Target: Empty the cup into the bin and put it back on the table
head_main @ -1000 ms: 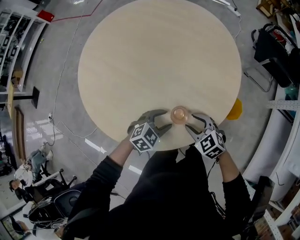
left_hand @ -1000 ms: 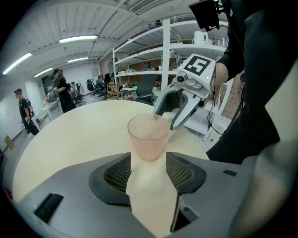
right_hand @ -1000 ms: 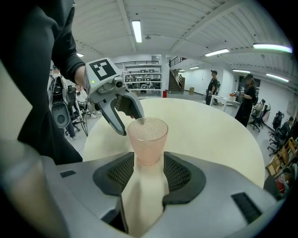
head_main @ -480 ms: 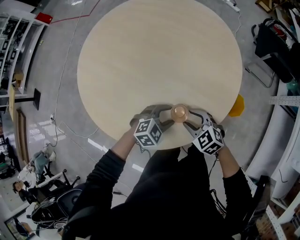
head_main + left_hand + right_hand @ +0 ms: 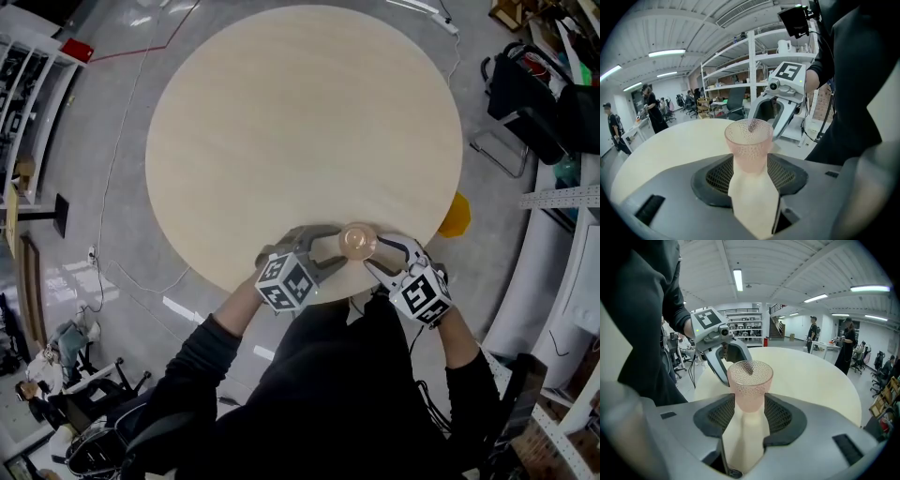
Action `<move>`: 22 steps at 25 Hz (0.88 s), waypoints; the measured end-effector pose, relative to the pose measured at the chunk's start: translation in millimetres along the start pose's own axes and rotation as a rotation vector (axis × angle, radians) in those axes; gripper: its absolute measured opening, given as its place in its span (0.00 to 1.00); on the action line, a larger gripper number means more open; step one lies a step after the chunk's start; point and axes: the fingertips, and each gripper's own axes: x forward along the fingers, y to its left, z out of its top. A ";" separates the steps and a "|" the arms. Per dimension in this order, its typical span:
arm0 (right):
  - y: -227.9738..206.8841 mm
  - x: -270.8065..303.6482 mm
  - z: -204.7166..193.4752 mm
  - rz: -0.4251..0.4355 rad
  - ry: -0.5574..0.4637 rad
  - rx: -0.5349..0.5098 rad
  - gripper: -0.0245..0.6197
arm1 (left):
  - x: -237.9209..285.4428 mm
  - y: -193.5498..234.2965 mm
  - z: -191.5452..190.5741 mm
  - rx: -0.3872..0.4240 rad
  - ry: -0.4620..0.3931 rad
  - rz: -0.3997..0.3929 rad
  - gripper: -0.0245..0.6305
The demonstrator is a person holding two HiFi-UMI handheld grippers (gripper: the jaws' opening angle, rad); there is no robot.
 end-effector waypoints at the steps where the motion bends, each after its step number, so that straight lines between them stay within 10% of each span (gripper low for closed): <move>1: 2.1 -7.4 4.2 -0.007 -0.008 0.007 0.33 | -3.8 -3.0 6.9 0.000 -0.022 -0.008 0.39; 9: 10.7 -74.0 19.6 -0.084 -0.097 0.108 0.33 | -13.8 -30.8 66.9 -0.004 -0.195 -0.120 0.39; 22: 20.0 -196.6 -34.5 -0.105 -0.221 0.231 0.33 | 39.3 -113.4 159.6 -0.089 -0.222 -0.246 0.39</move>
